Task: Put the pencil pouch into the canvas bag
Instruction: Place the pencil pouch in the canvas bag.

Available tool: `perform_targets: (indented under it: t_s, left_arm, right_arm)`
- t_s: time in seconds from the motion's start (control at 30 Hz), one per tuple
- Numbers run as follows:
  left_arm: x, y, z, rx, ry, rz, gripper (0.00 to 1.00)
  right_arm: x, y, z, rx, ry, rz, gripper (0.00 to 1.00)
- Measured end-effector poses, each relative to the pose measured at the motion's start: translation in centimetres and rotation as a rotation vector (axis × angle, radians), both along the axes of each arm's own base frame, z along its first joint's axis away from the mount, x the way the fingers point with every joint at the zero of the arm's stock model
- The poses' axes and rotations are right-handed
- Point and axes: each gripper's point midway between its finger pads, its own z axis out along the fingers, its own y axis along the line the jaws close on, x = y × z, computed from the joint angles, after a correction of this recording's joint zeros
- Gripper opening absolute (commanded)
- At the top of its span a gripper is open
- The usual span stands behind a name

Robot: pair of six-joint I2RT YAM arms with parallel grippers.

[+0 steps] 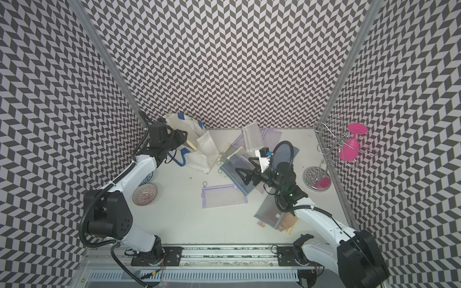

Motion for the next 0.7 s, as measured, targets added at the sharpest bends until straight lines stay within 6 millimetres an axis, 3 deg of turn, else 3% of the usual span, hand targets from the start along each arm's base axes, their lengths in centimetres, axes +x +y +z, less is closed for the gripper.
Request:
perform_targets:
  t_s: [0.07, 0.17, 0.37, 0.53, 0.7]
  left_arm:
    - [-0.1, 0.1, -0.2, 0.008, 0.006, -0.002, 0.59]
    - [-0.2, 0.2, -0.5, 0.024, 0.017, -0.005, 0.75]
    - [-0.8, 1.3, -0.1, 0.061, 0.015, 0.011, 0.90]
    - [-1.8, 2.6, 1.8, 0.101, -0.018, 0.037, 0.91]
    - [-2.1, 3.5, 2.1, 0.137, -0.019, 0.053, 0.69]
  right_arm:
    - [0.0, -0.1, 0.0, 0.001, -0.001, -0.002, 0.99]
    - [0.0, -0.2, -0.1, 0.000, 0.000, -0.005, 0.99]
    - [-0.1, -0.2, -0.2, 0.004, -0.004, -0.001, 0.99]
    - [-0.1, -0.2, -0.4, 0.006, 0.004, 0.000, 0.99]
    - [-0.1, -0.2, -0.4, 0.008, 0.006, -0.001, 0.99]
